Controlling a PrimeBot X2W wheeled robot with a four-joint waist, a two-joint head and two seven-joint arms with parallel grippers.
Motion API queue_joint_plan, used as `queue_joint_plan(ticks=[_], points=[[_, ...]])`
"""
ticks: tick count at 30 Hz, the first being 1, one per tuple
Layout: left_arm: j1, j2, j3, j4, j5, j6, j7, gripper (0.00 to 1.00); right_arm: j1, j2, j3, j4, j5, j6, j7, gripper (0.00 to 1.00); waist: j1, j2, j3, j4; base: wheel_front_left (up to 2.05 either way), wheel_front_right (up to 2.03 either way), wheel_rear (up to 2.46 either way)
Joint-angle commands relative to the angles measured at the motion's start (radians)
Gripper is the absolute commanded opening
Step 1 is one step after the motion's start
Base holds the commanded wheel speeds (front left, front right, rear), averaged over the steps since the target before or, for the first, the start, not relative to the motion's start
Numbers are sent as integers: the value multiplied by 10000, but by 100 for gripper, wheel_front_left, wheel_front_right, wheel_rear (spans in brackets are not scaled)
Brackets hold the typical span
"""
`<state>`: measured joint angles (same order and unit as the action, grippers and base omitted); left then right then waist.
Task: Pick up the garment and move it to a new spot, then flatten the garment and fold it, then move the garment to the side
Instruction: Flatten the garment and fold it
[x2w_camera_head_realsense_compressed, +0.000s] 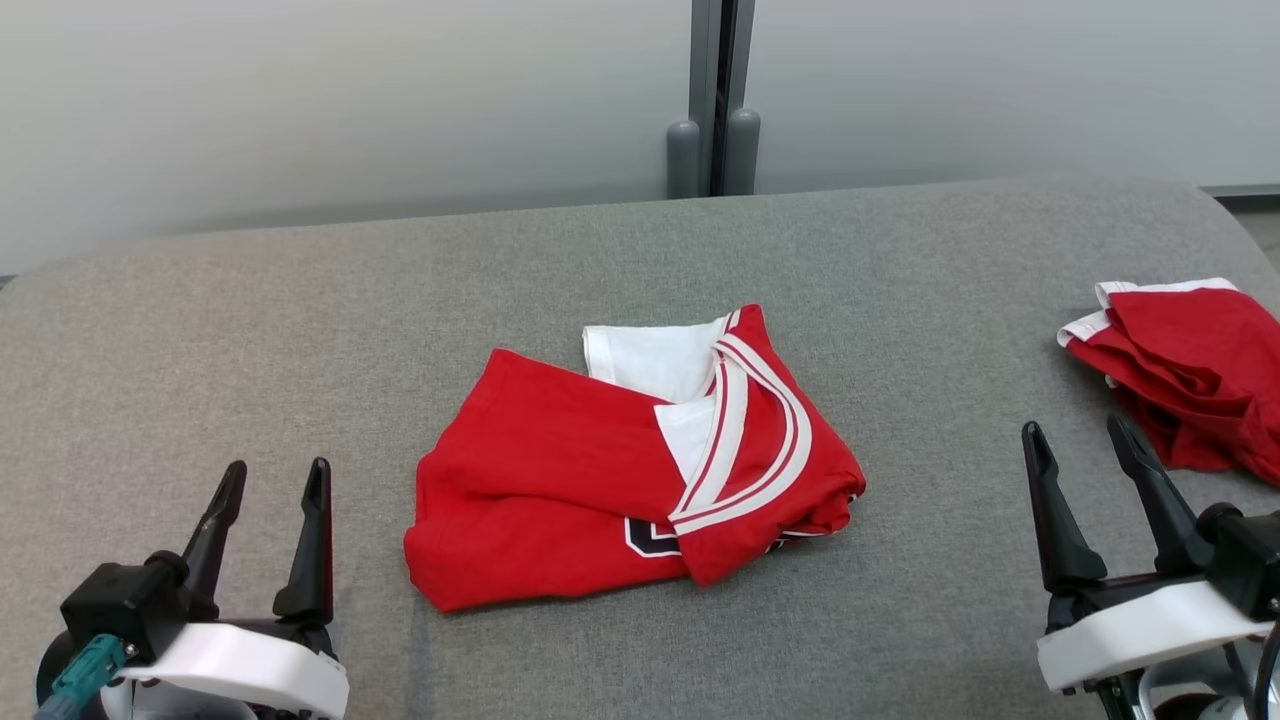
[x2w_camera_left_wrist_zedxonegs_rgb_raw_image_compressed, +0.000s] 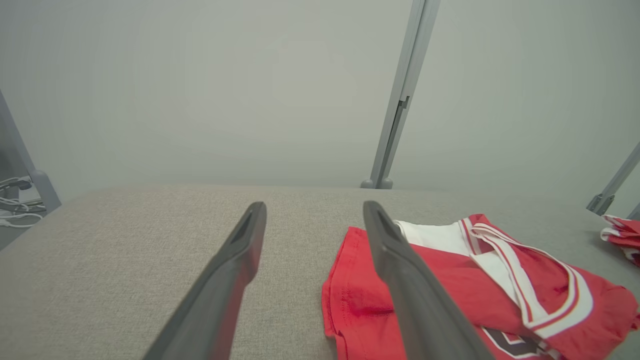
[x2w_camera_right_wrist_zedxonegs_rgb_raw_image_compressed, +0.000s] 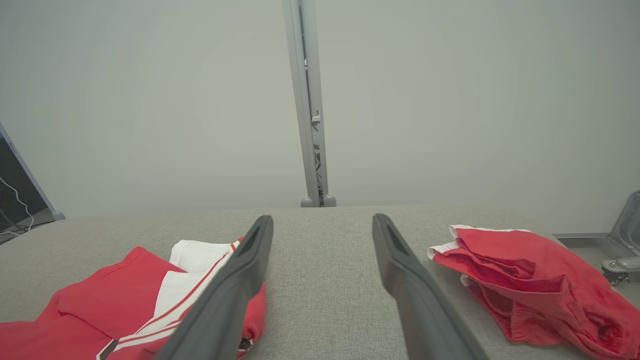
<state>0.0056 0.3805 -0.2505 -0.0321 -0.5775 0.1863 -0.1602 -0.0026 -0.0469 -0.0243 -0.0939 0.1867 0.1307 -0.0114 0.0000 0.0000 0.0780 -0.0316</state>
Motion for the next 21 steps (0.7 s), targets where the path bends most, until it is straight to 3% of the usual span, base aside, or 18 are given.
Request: queue_joint_plan(ticks=[1,21], points=[[127,26,-27,-43,2,85,9,100,168,-59,-53,-88,-29,3,48,100,0,0,-147,36,0,0,0],[175,181,-124,-160,-63,188,227,100,530,-59,-149,-342,41,3,172,100,0,0,-412,29,0,0,0]])
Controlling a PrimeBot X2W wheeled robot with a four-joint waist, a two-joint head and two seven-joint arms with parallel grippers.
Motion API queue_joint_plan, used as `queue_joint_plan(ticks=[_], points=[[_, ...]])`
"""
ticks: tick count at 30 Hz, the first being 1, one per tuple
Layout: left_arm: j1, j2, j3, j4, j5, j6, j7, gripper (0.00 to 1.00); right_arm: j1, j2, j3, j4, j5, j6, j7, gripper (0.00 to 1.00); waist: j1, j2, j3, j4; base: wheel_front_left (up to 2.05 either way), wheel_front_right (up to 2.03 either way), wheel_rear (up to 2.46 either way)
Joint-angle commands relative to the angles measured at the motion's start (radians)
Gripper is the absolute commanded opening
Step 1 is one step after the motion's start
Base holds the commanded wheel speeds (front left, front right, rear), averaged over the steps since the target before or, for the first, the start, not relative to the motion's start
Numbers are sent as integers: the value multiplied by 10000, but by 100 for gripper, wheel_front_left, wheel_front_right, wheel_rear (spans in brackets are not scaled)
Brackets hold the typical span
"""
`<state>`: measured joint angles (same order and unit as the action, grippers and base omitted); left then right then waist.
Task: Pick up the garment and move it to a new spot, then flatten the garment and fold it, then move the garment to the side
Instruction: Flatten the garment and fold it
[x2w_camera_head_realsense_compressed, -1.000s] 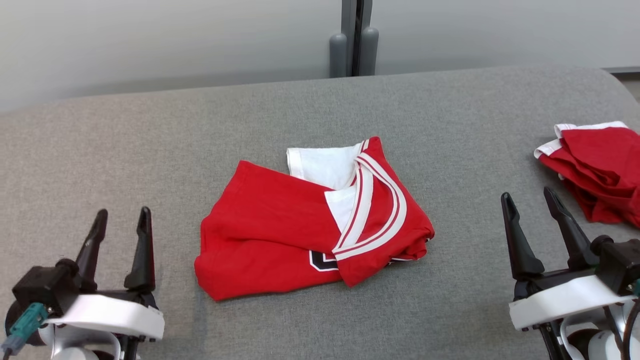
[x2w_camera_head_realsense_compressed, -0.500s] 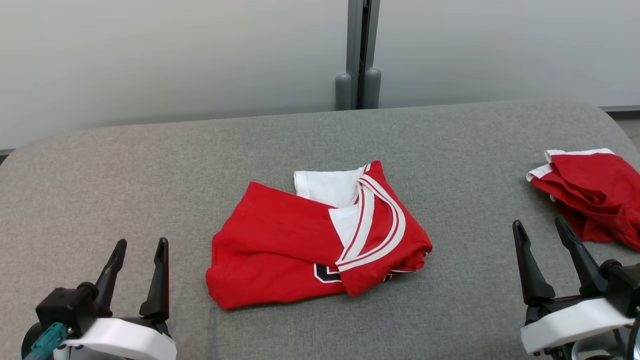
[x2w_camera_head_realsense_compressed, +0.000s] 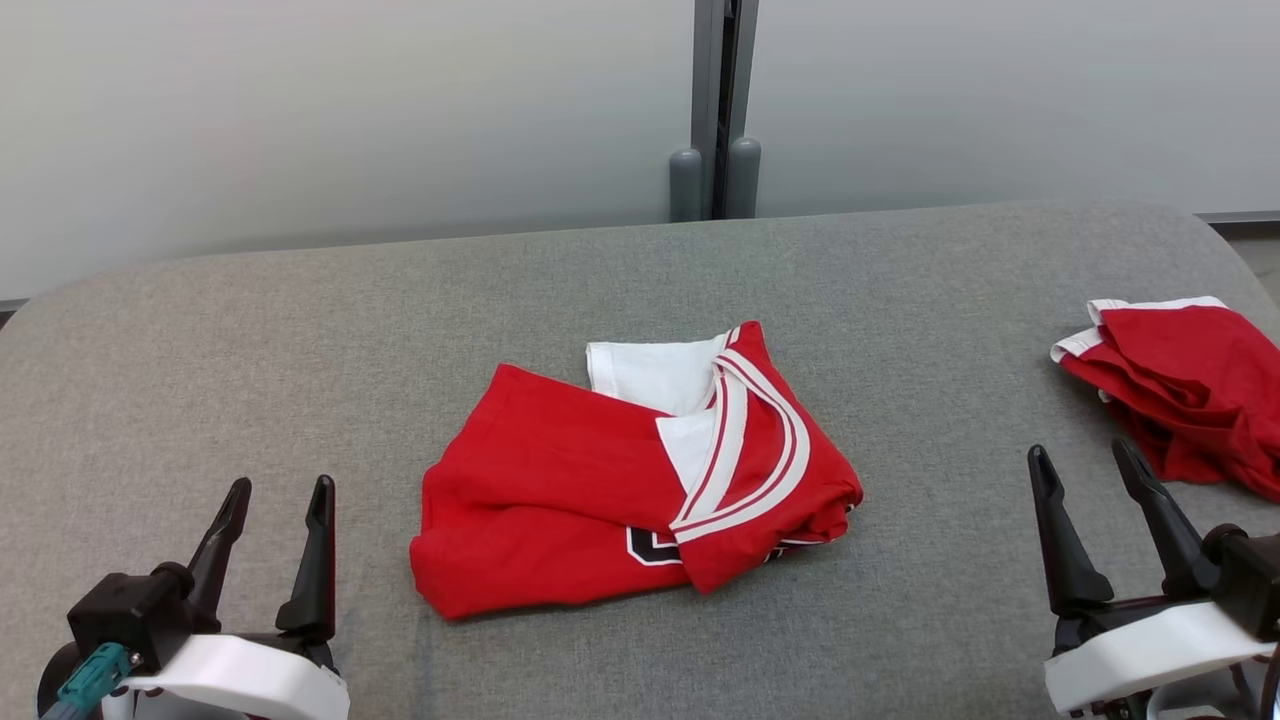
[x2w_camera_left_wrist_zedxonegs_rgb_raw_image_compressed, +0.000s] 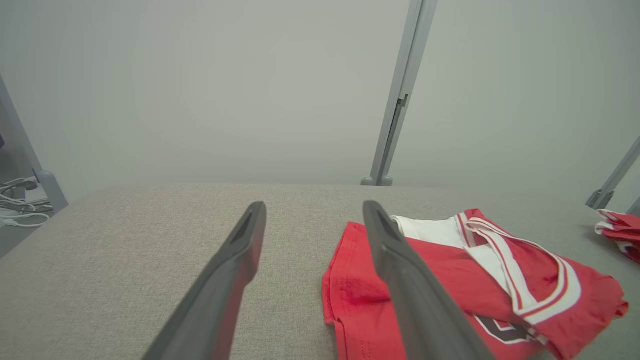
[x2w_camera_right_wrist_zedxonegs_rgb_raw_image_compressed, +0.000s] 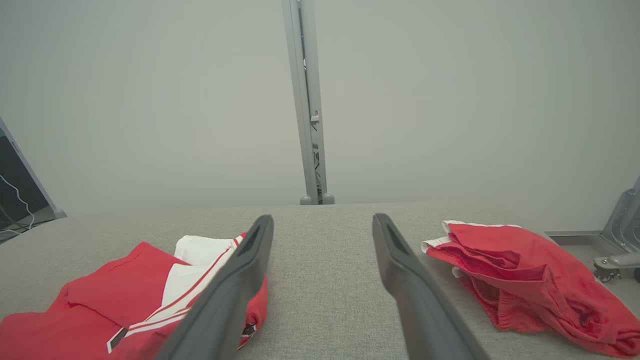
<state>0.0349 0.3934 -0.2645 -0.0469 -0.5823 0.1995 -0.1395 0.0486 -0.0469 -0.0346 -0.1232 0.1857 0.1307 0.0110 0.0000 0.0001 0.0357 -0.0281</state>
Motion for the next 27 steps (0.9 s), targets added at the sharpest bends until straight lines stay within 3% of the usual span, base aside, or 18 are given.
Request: queue_joint_plan(ticks=[1,19,27], points=[[-136,61,9,-6,-16,52,20,100,22,-59,-57,-44,55,3,-58,100,0,-1,19,-8,0,0,0],[-351,127,-31,185,-86,-26,-69,100,-84,-60,-59,48,119,3,-120,100,0,-1,168,-31,0,0,0],[-844,26,-57,182,-56,-116,-271,100,-543,-58,1093,318,-22,3,61,100,0,-1,665,559,0,0,0]])
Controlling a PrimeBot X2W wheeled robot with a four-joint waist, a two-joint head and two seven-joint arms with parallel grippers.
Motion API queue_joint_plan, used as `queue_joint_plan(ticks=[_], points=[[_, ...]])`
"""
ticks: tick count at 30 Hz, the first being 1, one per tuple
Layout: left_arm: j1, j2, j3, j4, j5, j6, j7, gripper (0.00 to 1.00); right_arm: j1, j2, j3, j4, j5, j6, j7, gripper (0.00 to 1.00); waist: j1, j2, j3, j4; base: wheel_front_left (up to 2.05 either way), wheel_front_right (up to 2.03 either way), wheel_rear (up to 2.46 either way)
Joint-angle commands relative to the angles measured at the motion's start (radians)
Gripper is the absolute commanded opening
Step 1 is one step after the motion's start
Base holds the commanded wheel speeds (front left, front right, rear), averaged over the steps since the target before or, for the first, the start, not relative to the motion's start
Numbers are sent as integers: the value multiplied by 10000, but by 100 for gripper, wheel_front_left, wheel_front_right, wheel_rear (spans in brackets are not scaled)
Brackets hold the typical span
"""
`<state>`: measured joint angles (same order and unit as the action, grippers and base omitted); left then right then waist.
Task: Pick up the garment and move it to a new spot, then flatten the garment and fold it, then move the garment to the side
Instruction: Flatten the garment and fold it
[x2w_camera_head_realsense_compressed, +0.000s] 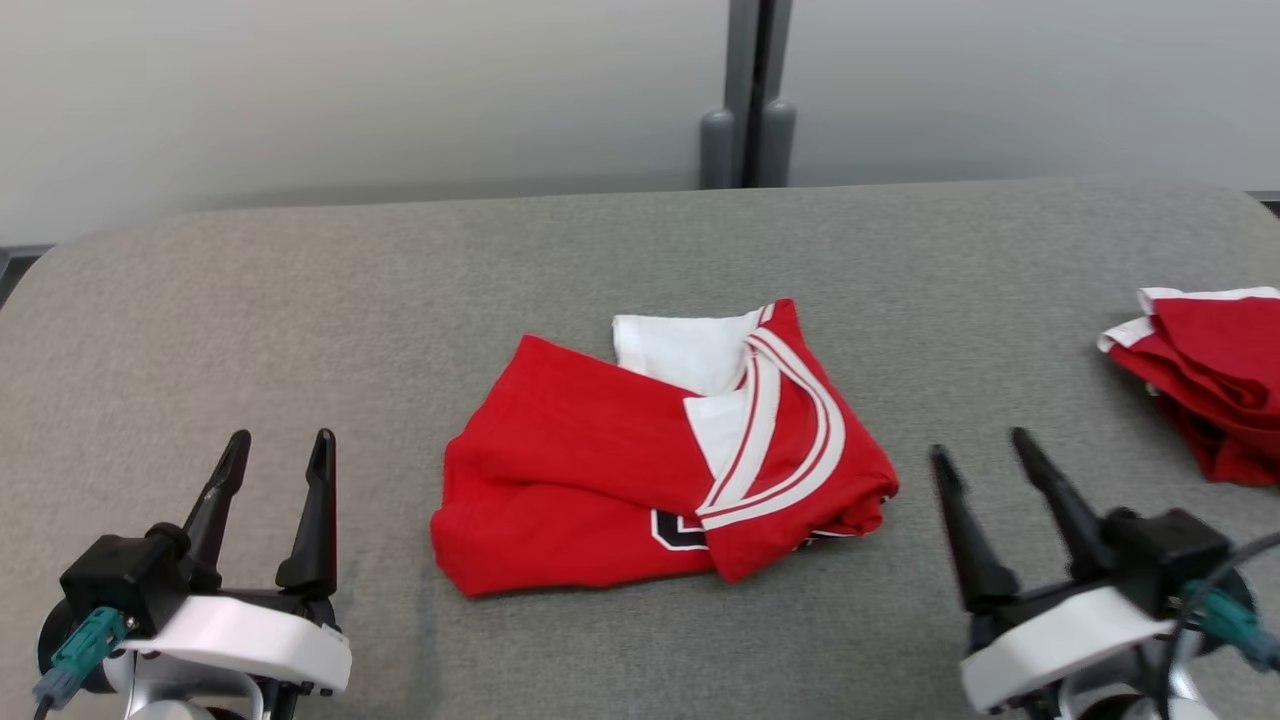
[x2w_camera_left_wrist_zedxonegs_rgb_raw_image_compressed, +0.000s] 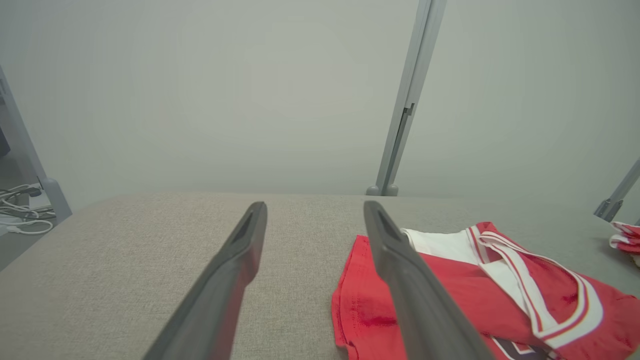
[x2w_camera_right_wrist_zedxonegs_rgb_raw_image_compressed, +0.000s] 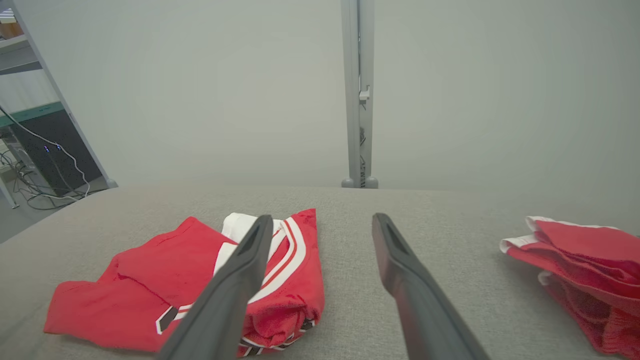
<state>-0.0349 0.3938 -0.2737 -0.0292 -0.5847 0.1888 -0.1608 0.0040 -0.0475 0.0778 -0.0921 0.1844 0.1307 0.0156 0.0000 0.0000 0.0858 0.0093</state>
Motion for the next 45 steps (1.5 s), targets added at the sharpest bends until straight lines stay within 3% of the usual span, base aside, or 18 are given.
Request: queue_joint_plan(ticks=[1,10,20,21,23,28,36,41,45], points=[[-233,-7,34,8,-33,-26,-96,100,-210,-49,252,74,-22,3,48,100,0,0,242,315,0,0,0],[-657,-271,-11,174,-38,-117,-458,100,-1106,-350,2337,1364,-106,3,439,100,0,0,877,1527,0,0,0],[-794,-422,44,402,-77,-206,-701,100,-1450,-700,2718,2915,-173,3,1299,100,0,0,1135,1884,0,0,0],[-803,-428,55,416,-80,-205,-718,100,-1470,-681,2674,2975,-171,3,1415,80,0,0,1148,1879,0,0,0],[-813,-439,63,453,-52,-209,-750,100,-1426,-636,2680,3196,-110,3,1727,0,0,0,1151,1868,0,0,0],[-778,-415,100,516,-46,-194,-780,100,-1447,-582,2684,3096,61,2,1813,0,0,0,1059,1753,0,0,0],[-603,-244,137,368,20,-107,-723,100,-1544,-407,2432,2191,208,3,1095,0,0,0,778,1307,0,0,0],[-451,-48,187,142,49,2,-586,100,-1345,-219,1385,1365,203,2,492,0,0,0,574,768,0,0,0],[-375,87,156,-114,82,90,-391,100,-944,-68,-147,933,344,3,93,0,0,0,496,229,0,0,0]])
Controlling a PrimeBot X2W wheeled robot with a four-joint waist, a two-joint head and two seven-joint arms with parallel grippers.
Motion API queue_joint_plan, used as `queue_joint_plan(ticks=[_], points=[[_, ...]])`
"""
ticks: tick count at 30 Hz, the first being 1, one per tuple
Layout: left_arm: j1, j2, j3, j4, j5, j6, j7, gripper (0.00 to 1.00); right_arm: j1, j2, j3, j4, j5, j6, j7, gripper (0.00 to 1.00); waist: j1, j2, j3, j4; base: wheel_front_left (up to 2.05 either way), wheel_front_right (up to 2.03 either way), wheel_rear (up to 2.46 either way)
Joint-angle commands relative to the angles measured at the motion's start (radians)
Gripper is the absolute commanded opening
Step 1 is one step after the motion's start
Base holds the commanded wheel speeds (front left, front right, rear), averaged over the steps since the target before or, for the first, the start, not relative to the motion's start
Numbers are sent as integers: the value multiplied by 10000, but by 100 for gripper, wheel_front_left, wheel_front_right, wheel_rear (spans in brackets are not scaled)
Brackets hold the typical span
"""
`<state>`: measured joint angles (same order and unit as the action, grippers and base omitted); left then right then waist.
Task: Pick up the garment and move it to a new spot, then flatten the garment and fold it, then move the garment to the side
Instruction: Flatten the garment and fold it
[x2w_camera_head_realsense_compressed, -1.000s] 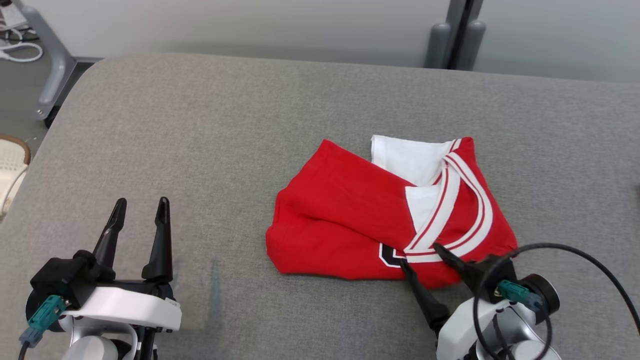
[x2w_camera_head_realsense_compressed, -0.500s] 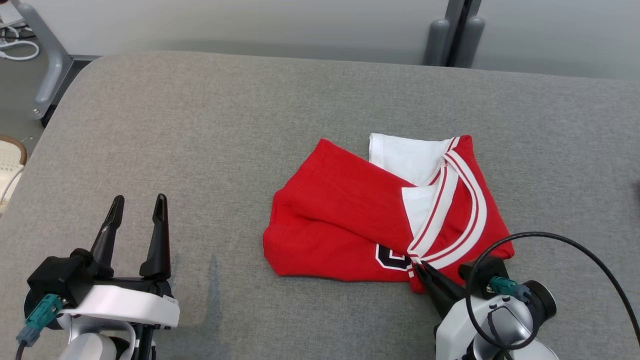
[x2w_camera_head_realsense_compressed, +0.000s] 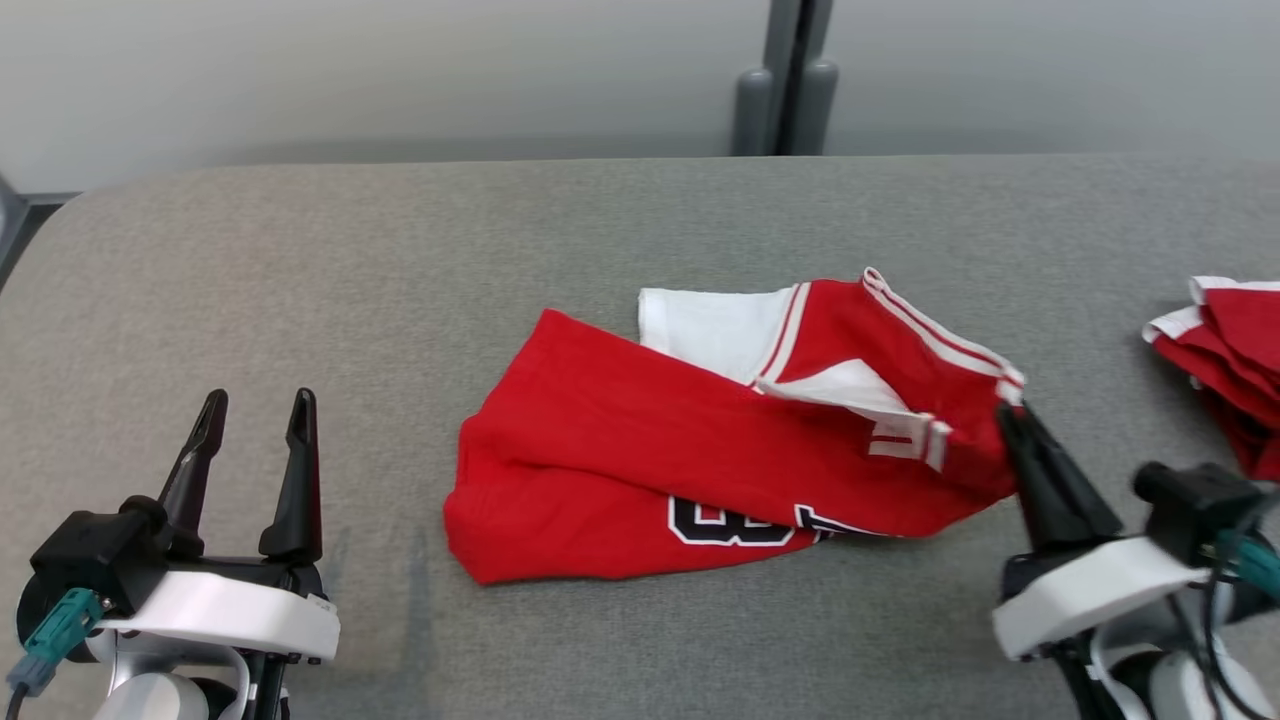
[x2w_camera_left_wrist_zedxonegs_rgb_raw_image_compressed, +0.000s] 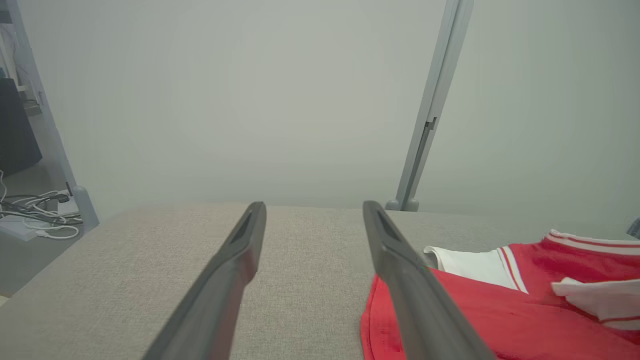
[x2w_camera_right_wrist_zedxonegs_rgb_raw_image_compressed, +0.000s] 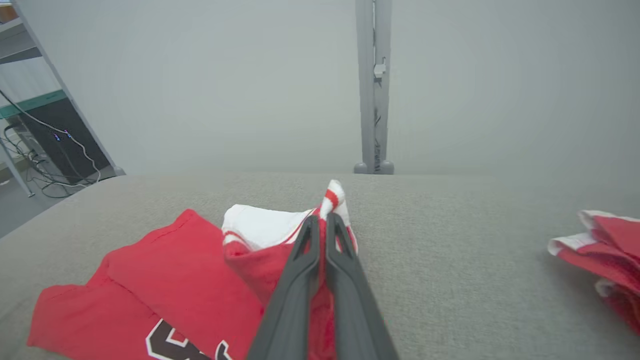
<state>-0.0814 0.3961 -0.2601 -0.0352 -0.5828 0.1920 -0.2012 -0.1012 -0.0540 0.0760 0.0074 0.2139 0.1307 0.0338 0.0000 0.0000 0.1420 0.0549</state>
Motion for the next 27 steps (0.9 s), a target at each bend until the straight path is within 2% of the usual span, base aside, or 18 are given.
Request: queue_joint_plan(ticks=[1,6,12,13,14,15,21,27], points=[[91,92,8,-95,70,55,45,100,173,13,-409,-55,165,3,-193,0,0,0,-71,-319,0,0,0],[111,171,-19,-286,61,138,208,100,397,18,-1611,810,559,3,-628,0,0,0,-58,-690,0,0,0],[67,210,-61,-430,72,192,297,100,-140,10,-2074,2485,994,3,-1164,0,0,0,25,-899,0,0,0],[40,213,-74,-441,78,177,317,100,-221,10,-2110,2755,1014,3,-1227,35,0,0,40,-912,0,0,0],[9,211,-94,-449,79,175,328,100,-367,9,-2103,2973,1095,3,-1328,73,0,0,55,-915,0,0,0],[-25,207,-108,-464,81,174,332,100,-455,9,-2092,3175,1025,3,-1378,100,0,0,69,-915,0,0,0],[-42,173,-167,-490,71,208,308,100,-548,7,-2135,3564,994,3,-1859,100,0,0,100,-844,0,0,0],[73,139,-149,-463,16,278,218,100,-235,5,-2431,2801,537,3,-2162,100,0,0,23,-745,0,0,0]])
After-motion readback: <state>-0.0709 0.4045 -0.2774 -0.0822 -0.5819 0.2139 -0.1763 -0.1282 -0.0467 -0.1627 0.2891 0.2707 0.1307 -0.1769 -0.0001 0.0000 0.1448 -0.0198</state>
